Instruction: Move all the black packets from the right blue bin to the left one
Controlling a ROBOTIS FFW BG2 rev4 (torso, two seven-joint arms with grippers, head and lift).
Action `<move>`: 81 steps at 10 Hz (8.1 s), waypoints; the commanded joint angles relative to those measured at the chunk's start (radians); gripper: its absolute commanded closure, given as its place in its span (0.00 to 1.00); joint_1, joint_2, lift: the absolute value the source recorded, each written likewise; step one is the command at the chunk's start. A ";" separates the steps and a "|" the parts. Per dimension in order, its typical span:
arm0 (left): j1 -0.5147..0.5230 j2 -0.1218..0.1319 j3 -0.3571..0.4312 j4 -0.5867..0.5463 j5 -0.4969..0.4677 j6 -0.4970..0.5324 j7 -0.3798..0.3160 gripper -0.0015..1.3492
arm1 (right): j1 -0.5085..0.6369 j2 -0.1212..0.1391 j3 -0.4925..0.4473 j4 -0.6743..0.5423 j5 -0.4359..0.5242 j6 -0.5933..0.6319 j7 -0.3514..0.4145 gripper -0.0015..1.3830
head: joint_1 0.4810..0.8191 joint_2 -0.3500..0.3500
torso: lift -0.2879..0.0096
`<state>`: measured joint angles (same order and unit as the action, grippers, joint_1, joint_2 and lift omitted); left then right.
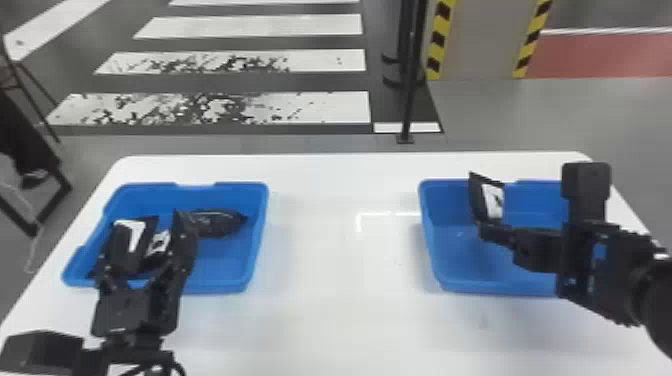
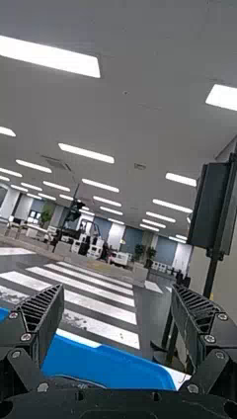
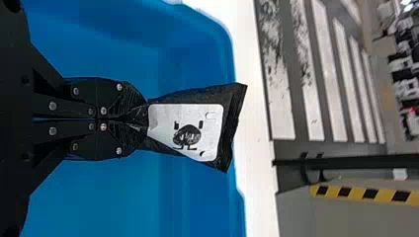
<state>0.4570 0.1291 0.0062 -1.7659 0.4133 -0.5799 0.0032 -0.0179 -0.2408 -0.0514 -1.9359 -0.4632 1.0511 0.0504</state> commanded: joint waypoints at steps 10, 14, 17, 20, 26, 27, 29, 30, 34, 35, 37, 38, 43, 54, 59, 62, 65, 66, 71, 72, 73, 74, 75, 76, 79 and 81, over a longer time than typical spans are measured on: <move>-0.057 0.086 -0.331 -0.123 0.197 0.052 0.001 0.20 | -0.181 -0.061 0.536 -0.034 -0.331 -0.187 0.353 0.84 | 0.63 0.94 | 0.40; -0.045 0.080 -0.303 -0.125 0.121 0.042 0.035 0.94 | -0.179 -0.069 0.554 -0.056 -0.327 -0.185 0.355 0.84 | 0.63 1.00 | 0.40; -0.045 0.080 -0.305 -0.125 0.121 0.047 0.035 0.90 | -0.181 -0.068 0.554 -0.048 -0.319 -0.212 0.353 0.84 | 0.63 1.00 | 0.40; -0.045 0.076 -0.275 -0.123 0.101 0.040 0.035 0.90 | -0.183 -0.064 0.554 0.013 -0.321 -0.303 0.368 0.54 | 0.63 1.00 | 0.40; -0.295 0.046 -0.022 0.265 -0.445 -0.021 0.213 0.89 | -0.095 -0.066 0.440 0.018 -0.331 -0.342 0.396 0.12 | 0.63 1.00 | 0.40; -0.302 0.050 -0.050 0.265 -0.379 -0.021 0.221 0.60 | -0.073 -0.066 0.422 0.013 -0.323 -0.359 0.399 0.12 | 0.63 1.00 | 0.40; -0.263 0.044 -0.100 0.167 -0.214 -0.041 0.135 0.03 | -0.004 -0.057 0.345 -0.029 -0.193 -0.457 0.405 0.12 | 0.63 1.00 | 0.40; -0.207 0.041 -0.110 0.042 -0.206 0.028 0.113 0.11 | 0.035 -0.041 0.297 -0.048 -0.115 -0.538 0.404 0.12 | 0.63 1.00 | 0.40; -0.015 0.029 -0.098 -0.285 -0.202 0.401 0.066 0.16 | 0.258 0.015 0.115 -0.203 0.086 -0.700 0.302 0.12 | 0.59 0.76 | 0.40; 0.002 0.029 -0.098 -0.302 -0.224 0.413 0.066 0.16 | 0.320 0.026 0.081 -0.277 0.130 -0.700 0.261 0.12 | 0.63 0.70 | 0.40; 0.029 0.027 -0.088 -0.346 -0.334 0.482 0.078 0.16 | 0.420 0.029 0.047 -0.380 0.170 -0.700 0.197 0.12 | 0.63 0.63 | 0.40; 0.044 0.027 -0.078 -0.366 -0.389 0.484 0.089 0.16 | 0.442 0.035 0.041 -0.394 0.170 -0.700 0.181 0.13 | 0.63 0.60 | 0.40; 0.107 0.014 -0.042 -0.407 -0.399 0.489 0.130 0.16 | 0.506 0.057 0.014 -0.409 0.166 -0.717 0.169 0.13 | 0.63 0.62 | 0.40; 0.112 0.006 -0.020 -0.420 -0.413 0.457 0.149 0.16 | 0.528 0.083 -0.048 -0.392 0.174 -0.769 0.166 0.13 | 0.63 0.58 | 0.40; 0.107 0.007 -0.022 -0.420 -0.417 0.447 0.150 0.16 | 0.528 0.083 -0.048 -0.392 0.174 -0.769 0.167 0.13 | 0.63 0.57 | 0.40; 0.105 0.009 -0.024 -0.420 -0.421 0.440 0.150 0.16 | 0.531 0.083 -0.048 -0.390 0.172 -0.781 0.167 0.13 | 0.63 0.57 | 0.40; 0.107 0.009 -0.018 -0.420 -0.419 0.428 0.150 0.16 | 0.531 0.083 -0.048 -0.385 0.168 -0.786 0.167 0.13 | 0.63 0.57 | 0.40; 0.105 0.009 -0.020 -0.420 -0.419 0.425 0.150 0.16 | 0.531 0.083 -0.048 -0.382 0.168 -0.788 0.167 0.13 | 0.63 0.57 | 0.40; 0.107 0.009 -0.018 -0.420 -0.413 0.413 0.150 0.16 | 0.531 0.083 -0.046 -0.377 0.162 -0.798 0.167 0.13 | 0.63 0.57 | 0.40; 0.107 0.009 -0.018 -0.420 -0.413 0.413 0.150 0.16 | 0.531 0.083 -0.046 -0.377 0.162 -0.801 0.167 0.13 | 0.63 0.57 | 0.40; 0.107 0.009 -0.018 -0.420 -0.411 0.413 0.150 0.16 | 0.531 0.083 -0.046 -0.372 0.162 -0.815 0.167 0.13 | 0.63 0.57 | 0.40; 0.107 0.009 -0.020 -0.420 -0.409 0.413 0.150 0.16 | 0.531 0.083 -0.046 -0.367 0.154 -0.818 0.167 0.13 | 0.63 0.57 | 0.40; 0.107 0.009 -0.020 -0.420 -0.409 0.415 0.150 0.16 | 0.533 0.083 -0.046 -0.367 0.154 -0.818 0.167 0.13 | 0.63 0.57 | 0.40; 0.110 0.009 -0.022 -0.420 -0.409 0.413 0.150 0.16 | 0.533 0.083 -0.046 -0.365 0.152 -0.818 0.167 0.13 | 0.63 0.57 | 0.40; 0.105 0.009 -0.022 -0.420 -0.409 0.406 0.150 0.16 | 0.533 0.083 -0.046 -0.360 0.140 -0.825 0.167 0.13 | 0.63 0.57 | 0.40; 0.105 0.010 -0.024 -0.420 -0.407 0.406 0.149 0.16 | 0.533 0.083 -0.046 -0.358 0.140 -0.828 0.167 0.13 | 0.63 0.57 | 0.40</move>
<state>0.5619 0.1387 -0.0163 -2.1854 0.0047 -0.1743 0.1525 0.5153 -0.1580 -0.0977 -2.2947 -0.3234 0.2237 0.2178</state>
